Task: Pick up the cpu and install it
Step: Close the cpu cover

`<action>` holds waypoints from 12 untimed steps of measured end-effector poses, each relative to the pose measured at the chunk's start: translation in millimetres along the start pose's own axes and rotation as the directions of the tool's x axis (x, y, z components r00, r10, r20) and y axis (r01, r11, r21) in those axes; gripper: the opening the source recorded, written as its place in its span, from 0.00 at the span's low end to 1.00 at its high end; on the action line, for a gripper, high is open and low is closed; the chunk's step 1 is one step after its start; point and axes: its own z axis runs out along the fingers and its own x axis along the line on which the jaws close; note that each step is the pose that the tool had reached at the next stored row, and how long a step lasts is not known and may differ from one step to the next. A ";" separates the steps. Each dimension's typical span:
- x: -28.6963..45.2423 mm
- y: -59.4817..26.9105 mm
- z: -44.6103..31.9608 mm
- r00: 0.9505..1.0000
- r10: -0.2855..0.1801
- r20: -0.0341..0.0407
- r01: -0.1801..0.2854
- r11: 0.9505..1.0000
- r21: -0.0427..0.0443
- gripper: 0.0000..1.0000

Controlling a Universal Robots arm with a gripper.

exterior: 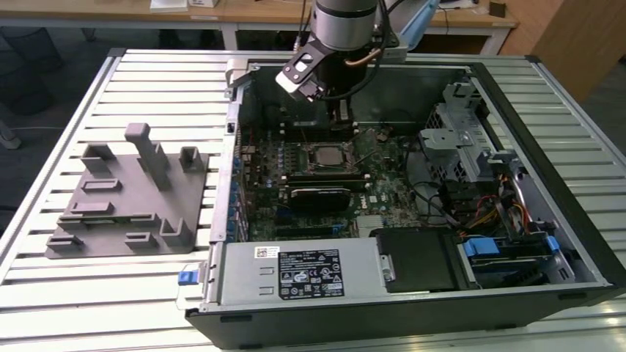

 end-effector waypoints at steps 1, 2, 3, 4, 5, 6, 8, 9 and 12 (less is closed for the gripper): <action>-0.5 0.0 -0.1 1.000 0.000 0.000 0.000 1.000 0.000 0.11; -2.0 0.0 0.0 1.000 0.000 0.000 0.000 1.000 0.000 0.11; -3.5 -0.1 0.0 1.000 0.000 0.000 0.000 1.000 0.000 0.11; -4.6 -0.2 0.0 1.000 0.000 0.000 0.000 1.000 0.000 0.11; -5.3 -0.2 0.0 1.000 0.000 0.000 0.000 1.000 0.000 0.11; -5.4 0.4 0.1 1.000 0.000 0.000 0.000 1.000 0.000 0.11; -5.6 4.4 0.2 1.000 0.000 0.000 0.000 1.000 0.000 0.11; -5.8 7.6 0.3 1.000 0.000 0.000 0.000 1.000 0.001 0.11; -6.1 17.1 0.5 1.000 0.000 0.000 0.000 1.000 0.002 0.11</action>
